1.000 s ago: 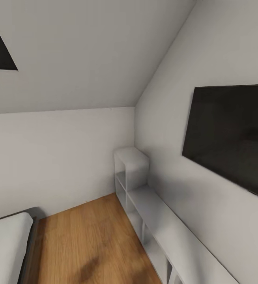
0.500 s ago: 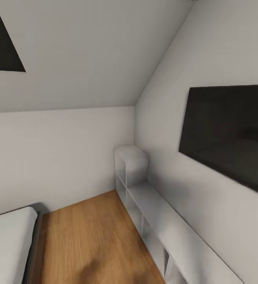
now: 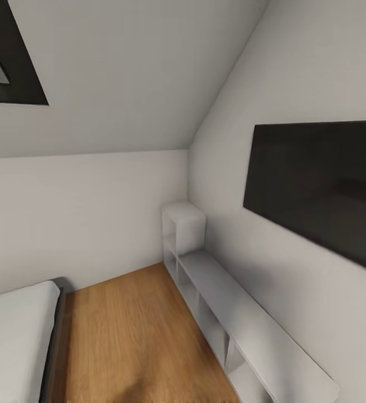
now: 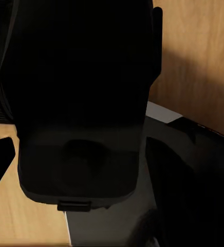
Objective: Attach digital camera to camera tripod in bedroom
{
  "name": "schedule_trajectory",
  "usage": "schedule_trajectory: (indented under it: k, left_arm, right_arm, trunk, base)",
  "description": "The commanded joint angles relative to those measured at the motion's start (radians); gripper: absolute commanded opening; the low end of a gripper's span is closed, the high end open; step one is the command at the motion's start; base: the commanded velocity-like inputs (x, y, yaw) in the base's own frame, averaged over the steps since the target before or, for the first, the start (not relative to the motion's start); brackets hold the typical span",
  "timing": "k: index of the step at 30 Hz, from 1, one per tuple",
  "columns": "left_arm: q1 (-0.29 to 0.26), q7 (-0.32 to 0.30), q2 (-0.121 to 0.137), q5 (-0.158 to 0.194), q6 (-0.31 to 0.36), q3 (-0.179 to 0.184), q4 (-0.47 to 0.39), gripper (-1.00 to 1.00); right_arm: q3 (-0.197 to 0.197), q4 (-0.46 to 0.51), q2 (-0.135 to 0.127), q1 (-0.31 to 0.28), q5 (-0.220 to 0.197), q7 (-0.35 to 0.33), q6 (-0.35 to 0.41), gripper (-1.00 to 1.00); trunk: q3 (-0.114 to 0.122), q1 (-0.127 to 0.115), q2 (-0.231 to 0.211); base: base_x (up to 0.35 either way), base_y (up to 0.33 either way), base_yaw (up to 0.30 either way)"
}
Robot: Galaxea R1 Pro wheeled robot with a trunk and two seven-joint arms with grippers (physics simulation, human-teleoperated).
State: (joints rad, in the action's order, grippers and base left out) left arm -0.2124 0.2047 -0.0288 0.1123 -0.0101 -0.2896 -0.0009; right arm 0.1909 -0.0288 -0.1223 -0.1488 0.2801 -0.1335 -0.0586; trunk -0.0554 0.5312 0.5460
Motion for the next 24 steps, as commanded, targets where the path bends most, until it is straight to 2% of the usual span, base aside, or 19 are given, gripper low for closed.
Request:
schedule_trajectory:
  k: [1,15,24]
  left_arm:
    - [-0.001,0.002,-0.001,0.01,-0.001,0.003,0.0,-1.0]
    - [-0.001,0.002,-0.003,0.01,-0.002,0.003,0.0,-1.0]
    - [-0.001,0.002,0.001,0.014,-0.001,0.002,0.0,-1.0]
  right_arm:
    - [0.008,-0.003,-0.001,-0.001,0.009,-0.002,-0.005,1.0]
    - [0.008,-0.003,0.0,-0.001,0.008,-0.002,-0.007,1.0]
    - [0.008,-0.003,0.0,-0.001,0.008,-0.001,-0.014,1.0]
  trunk:
    - [-0.002,0.0,0.002]
    - [-0.002,0.0,0.002]
    - [-0.002,0.0,0.002]
  base:
    - [-0.328,-0.145,0.0]
    - [-0.322,-0.156,0.012]
    - [-0.316,-0.153,0.188]
